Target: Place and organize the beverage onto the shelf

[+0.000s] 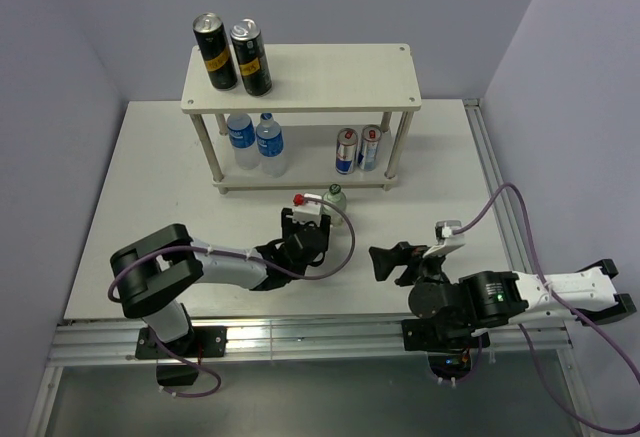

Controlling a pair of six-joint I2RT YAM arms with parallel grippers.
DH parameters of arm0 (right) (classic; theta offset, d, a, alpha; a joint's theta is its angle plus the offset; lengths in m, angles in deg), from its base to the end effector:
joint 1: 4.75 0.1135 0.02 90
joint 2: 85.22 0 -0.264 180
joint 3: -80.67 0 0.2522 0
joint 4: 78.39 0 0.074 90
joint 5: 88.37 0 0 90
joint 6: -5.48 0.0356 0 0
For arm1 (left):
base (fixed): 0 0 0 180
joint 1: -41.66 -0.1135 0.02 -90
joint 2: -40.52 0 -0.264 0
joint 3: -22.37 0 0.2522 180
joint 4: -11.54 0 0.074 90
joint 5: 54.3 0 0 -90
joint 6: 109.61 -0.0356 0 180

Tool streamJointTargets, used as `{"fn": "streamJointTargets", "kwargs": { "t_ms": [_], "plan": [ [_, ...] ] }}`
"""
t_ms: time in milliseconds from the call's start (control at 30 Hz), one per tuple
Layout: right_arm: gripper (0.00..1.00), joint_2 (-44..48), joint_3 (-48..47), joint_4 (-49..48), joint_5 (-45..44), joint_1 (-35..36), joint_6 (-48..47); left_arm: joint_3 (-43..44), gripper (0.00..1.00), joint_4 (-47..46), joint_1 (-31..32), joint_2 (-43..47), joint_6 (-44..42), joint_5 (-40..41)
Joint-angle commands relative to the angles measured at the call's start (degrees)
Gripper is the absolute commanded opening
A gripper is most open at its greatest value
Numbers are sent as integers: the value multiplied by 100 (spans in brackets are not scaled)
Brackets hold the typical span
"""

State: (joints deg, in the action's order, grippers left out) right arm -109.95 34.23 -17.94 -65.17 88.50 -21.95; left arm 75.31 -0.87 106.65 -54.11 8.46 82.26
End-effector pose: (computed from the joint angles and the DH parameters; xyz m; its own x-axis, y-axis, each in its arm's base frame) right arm 0.0280 0.0849 0.2621 -0.3688 0.3277 -0.8698 -0.2314 0.8740 0.4273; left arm 0.1568 -0.2750 0.1607 -0.3497 -0.0158 -0.9367 0.2163 0.9715 -0.0971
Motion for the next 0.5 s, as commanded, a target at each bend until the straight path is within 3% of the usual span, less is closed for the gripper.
{"fn": "streamJointTargets", "kwargs": {
  "t_ms": [0, 100, 200, 233, 300, 367, 467],
  "plan": [
    [100, -251, -221, 138, -350, 44, 396, 38, 56, -880, -100, -82, -215, -147],
    [100, -584, -107, -282, -447, 44, 257, -173, 51, -1214, -215, -21, -267, -209],
    [100, -1076, 8, -1126, -535, 35, -94, -358, 26, -1197, -303, 146, -241, -122],
    [100, -1356, 25, -1658, -448, -8, -278, -489, 7, -1171, -320, 294, -189, -52],
    [100, -1691, 26, -2389, -63, -175, -1205, -647, 1, -1083, -329, 515, -127, 36],
    [100, -2269, -97, -3077, 726, -833, -1666, -937, 0, -943, -329, 901, 13, 98],
    [100, -2966, -212, -3763, 1178, -1572, -2002, -1307, 0, -749, -329, 1472, 259, 168]
  ]
}}
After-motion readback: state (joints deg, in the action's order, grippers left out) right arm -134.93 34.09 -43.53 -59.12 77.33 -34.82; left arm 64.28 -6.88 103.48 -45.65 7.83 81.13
